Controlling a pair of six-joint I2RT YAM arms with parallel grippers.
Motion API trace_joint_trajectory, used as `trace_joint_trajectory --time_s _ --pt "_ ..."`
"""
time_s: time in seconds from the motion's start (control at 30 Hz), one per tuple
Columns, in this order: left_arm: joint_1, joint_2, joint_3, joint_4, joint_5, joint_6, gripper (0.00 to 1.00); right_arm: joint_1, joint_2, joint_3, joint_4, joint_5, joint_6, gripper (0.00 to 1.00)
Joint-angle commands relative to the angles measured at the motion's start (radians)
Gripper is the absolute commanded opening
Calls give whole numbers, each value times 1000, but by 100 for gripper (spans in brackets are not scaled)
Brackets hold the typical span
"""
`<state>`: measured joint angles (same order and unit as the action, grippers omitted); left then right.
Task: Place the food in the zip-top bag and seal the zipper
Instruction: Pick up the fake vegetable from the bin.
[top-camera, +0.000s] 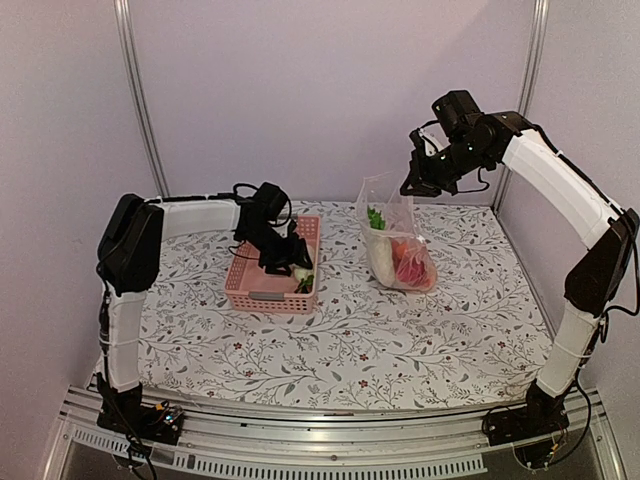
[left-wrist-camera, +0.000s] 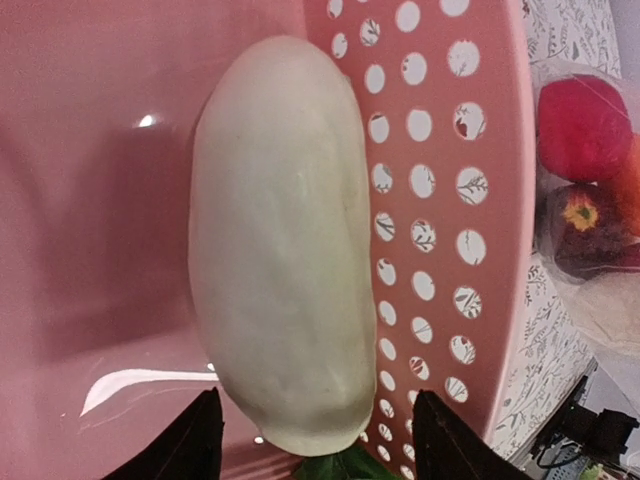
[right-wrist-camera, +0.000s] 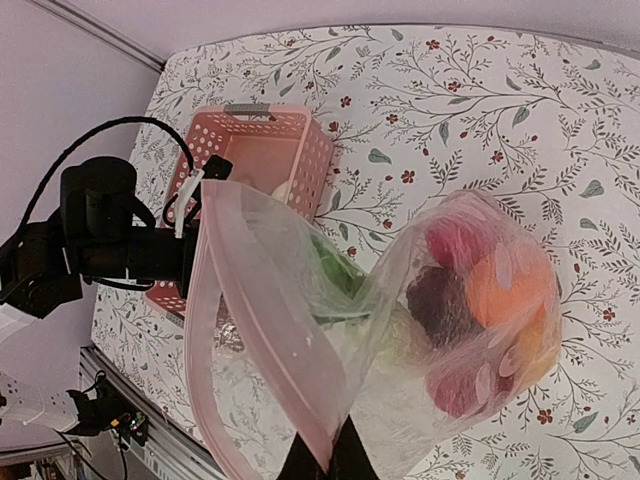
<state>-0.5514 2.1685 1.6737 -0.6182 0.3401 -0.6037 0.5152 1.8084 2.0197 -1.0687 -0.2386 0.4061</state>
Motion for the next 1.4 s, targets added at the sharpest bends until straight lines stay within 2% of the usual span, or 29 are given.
trace_joint_trajectory --time_s 0.0,0.27,0.37,0.43,0.67,0.93,1.0,1.1,1.37 --pt "3 48 48 -6 17 31 64 5 8 -7 4 9 -1 0" --pt "4 74 47 -2 33 46 55 5 11 -3 0 3 -1 0" --pt "4 58 44 -14 18 52 48 5 10 -3 -4 7 -4 0" --pt "4 27 38 -20 -1 57 43 5 7 -9 -3 6 -3 0" --pt "9 -100 27 -43 -52 91 37 5 -4 -28 9 1 1 0" --pt "16 -225 73 -112 -90 125 34 6 -3 -32 17 -10 8 0" --pt "15 -263 79 -63 -31 135 33 6 -1 -32 16 -10 7 0" --pt "-5 -336 44 101 103 169 33 8 -3 -30 11 -9 5 0" --pt "-103 -384 65 395 234 116 30 9 1 0 -11 -13 2 0"
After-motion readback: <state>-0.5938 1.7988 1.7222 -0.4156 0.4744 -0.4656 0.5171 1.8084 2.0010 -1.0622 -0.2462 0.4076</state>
